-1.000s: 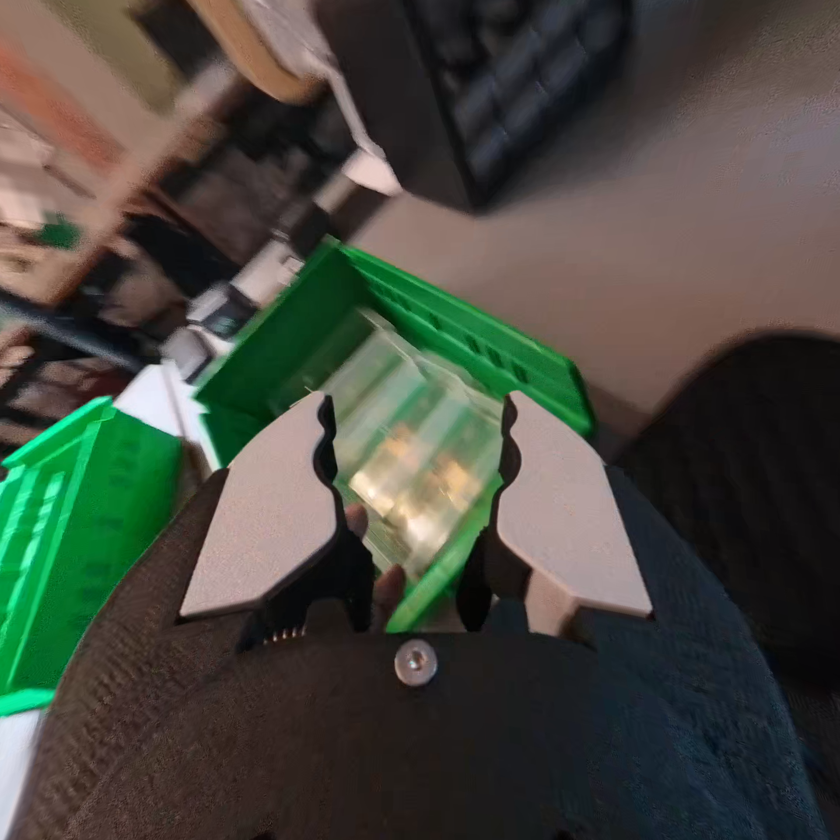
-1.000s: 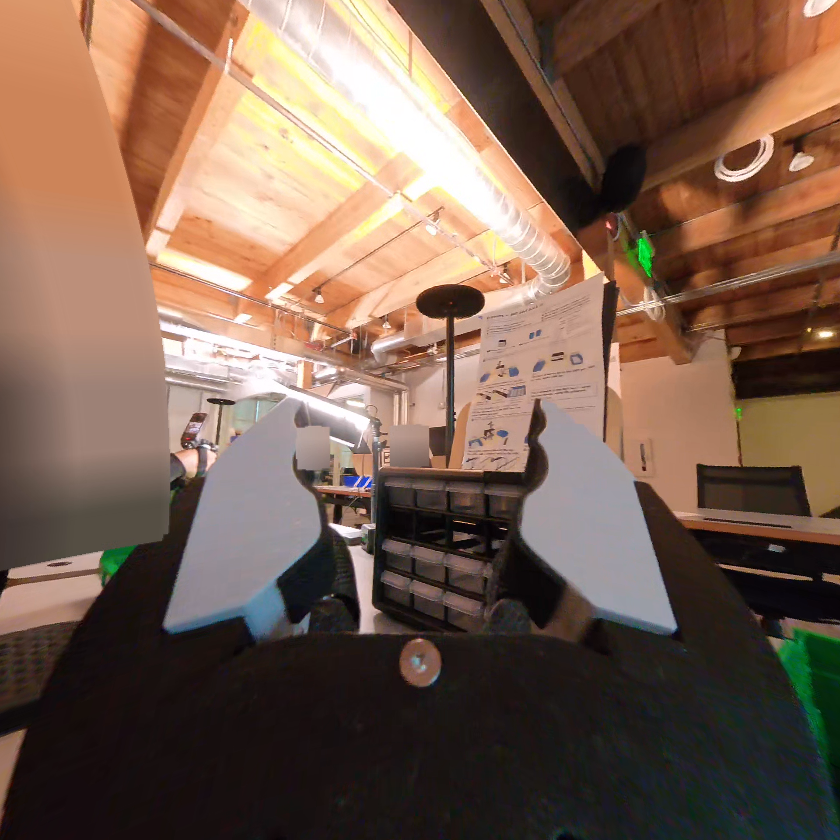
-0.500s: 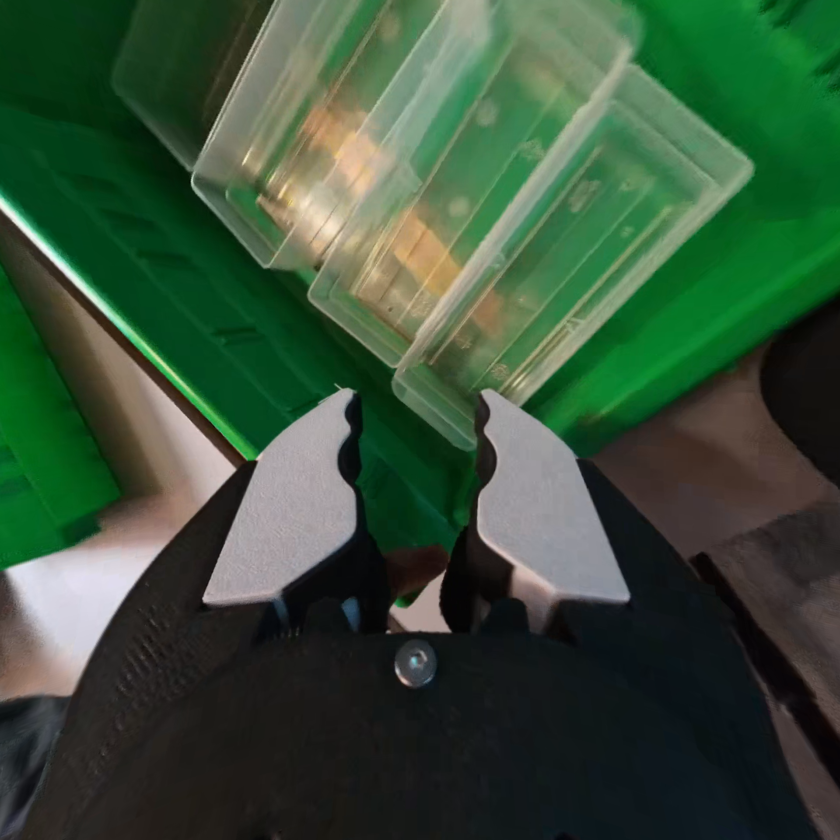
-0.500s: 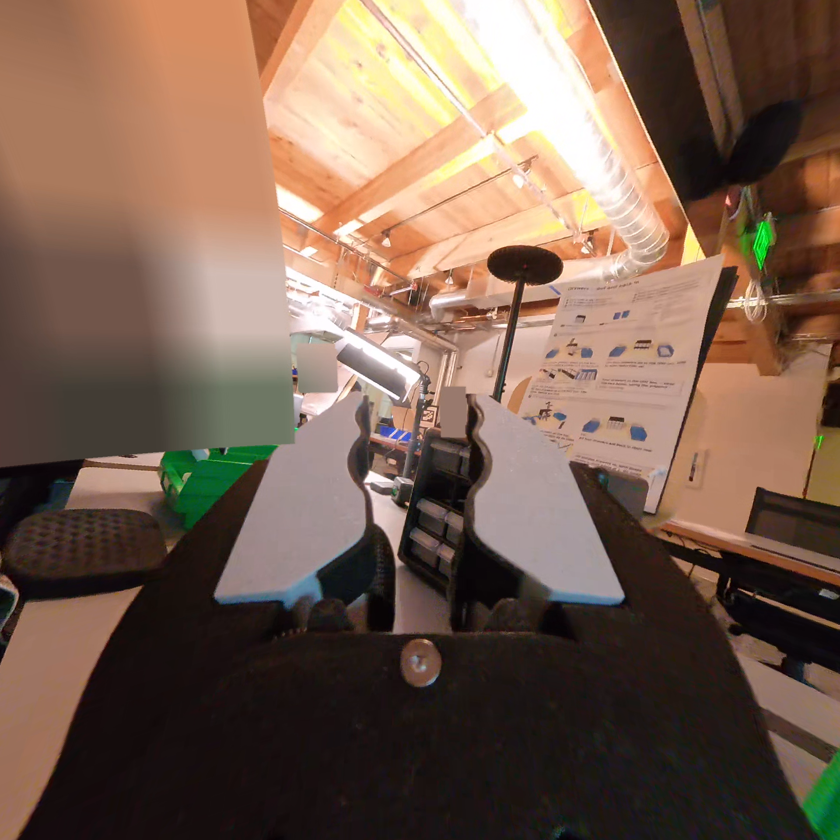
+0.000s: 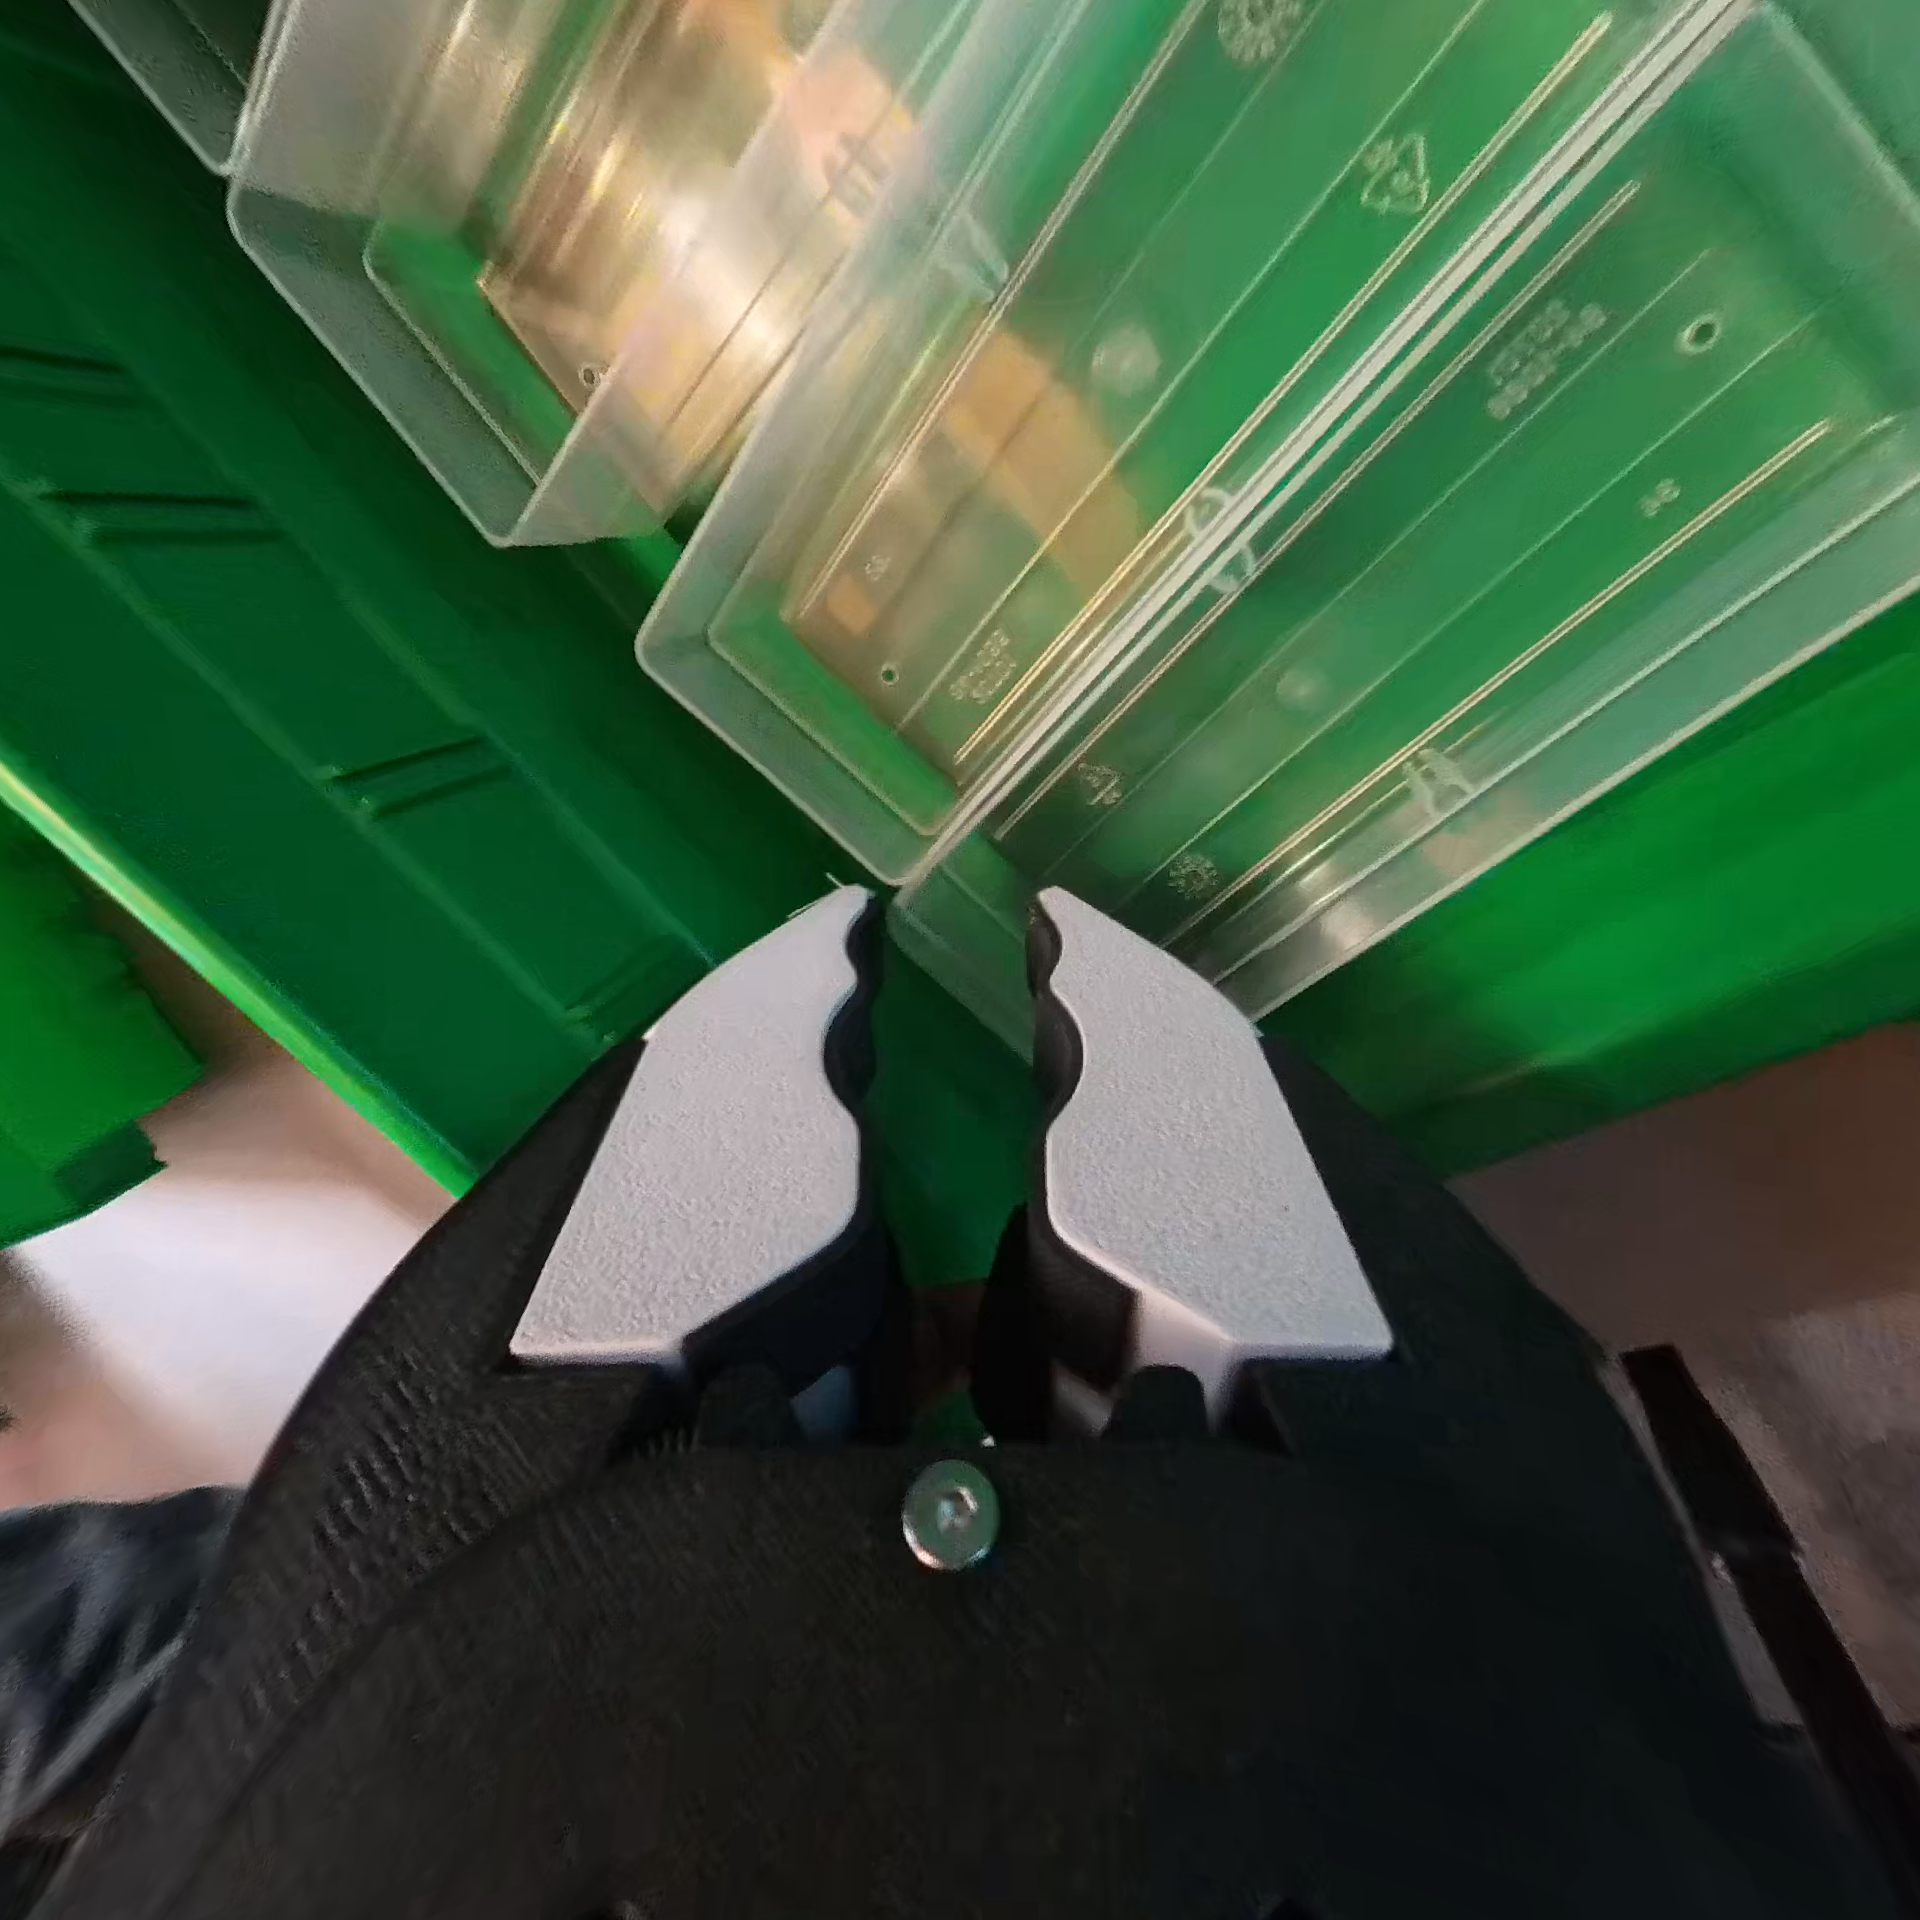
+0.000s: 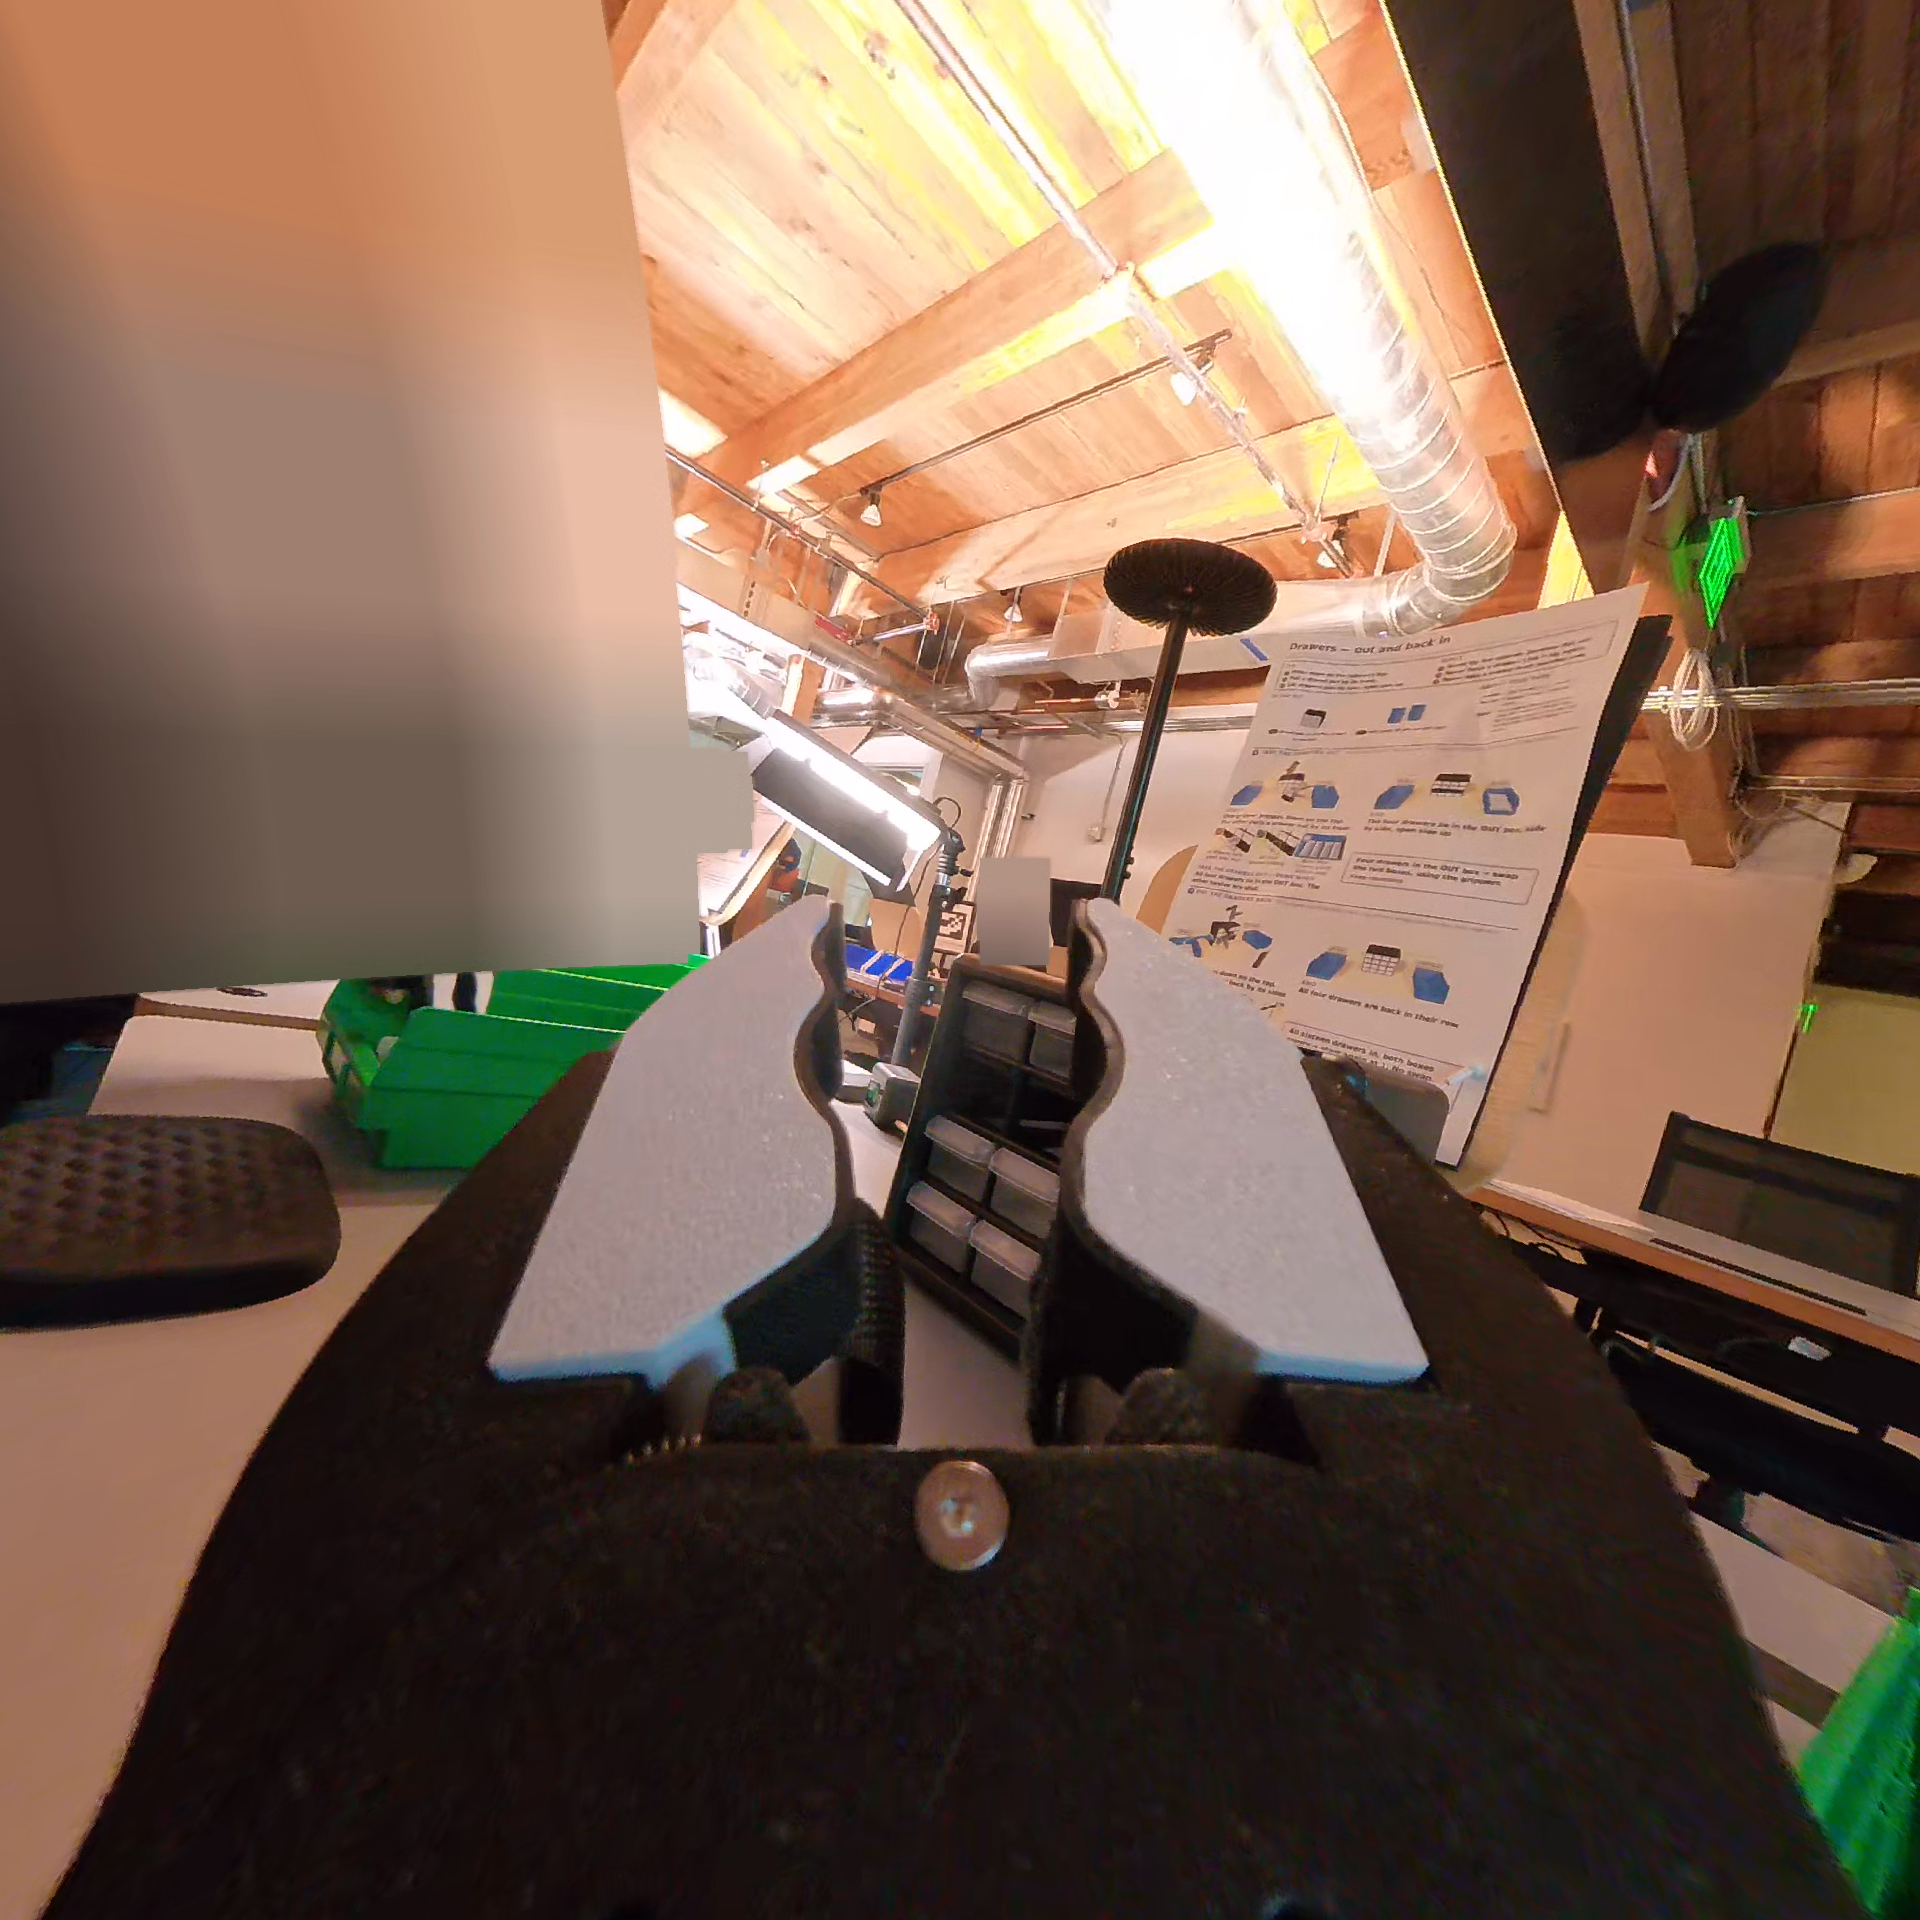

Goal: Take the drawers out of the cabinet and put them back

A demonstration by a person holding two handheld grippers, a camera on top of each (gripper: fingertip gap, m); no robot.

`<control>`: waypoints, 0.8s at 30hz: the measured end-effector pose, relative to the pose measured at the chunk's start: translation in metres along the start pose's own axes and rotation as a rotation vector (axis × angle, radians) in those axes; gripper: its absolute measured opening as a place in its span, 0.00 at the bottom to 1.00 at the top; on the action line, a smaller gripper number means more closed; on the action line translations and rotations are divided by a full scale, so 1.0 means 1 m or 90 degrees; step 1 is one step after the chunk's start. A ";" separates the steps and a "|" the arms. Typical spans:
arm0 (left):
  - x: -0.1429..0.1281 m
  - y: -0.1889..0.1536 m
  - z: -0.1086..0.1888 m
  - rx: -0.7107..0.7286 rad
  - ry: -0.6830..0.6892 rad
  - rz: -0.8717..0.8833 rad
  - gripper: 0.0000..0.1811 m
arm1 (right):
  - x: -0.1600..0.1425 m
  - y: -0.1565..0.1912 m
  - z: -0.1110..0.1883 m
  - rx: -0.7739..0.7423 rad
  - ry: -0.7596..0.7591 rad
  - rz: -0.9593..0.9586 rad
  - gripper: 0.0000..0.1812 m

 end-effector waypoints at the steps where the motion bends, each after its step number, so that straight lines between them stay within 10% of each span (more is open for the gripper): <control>1: -0.001 0.001 0.000 0.008 0.004 -0.010 0.12 | 0.000 0.000 0.000 0.000 -0.002 0.001 0.22; 15: 0.008 -0.009 -0.010 -0.004 0.006 -0.058 0.07 | -0.002 -0.001 0.000 -0.006 0.009 0.011 0.22; 24: 0.015 0.006 0.041 0.111 -0.089 -0.065 0.05 | -0.004 -0.001 0.000 -0.004 0.015 0.013 0.22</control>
Point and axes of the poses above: each gripper's, where its closed fingertips meet, z back along the fingers, x out of its top, y = z × x across the jaws, the point moved 2 cm from there along z, back along the fingers, and after that the axes turned 4 degrees about -z, right-handed, at the moved point
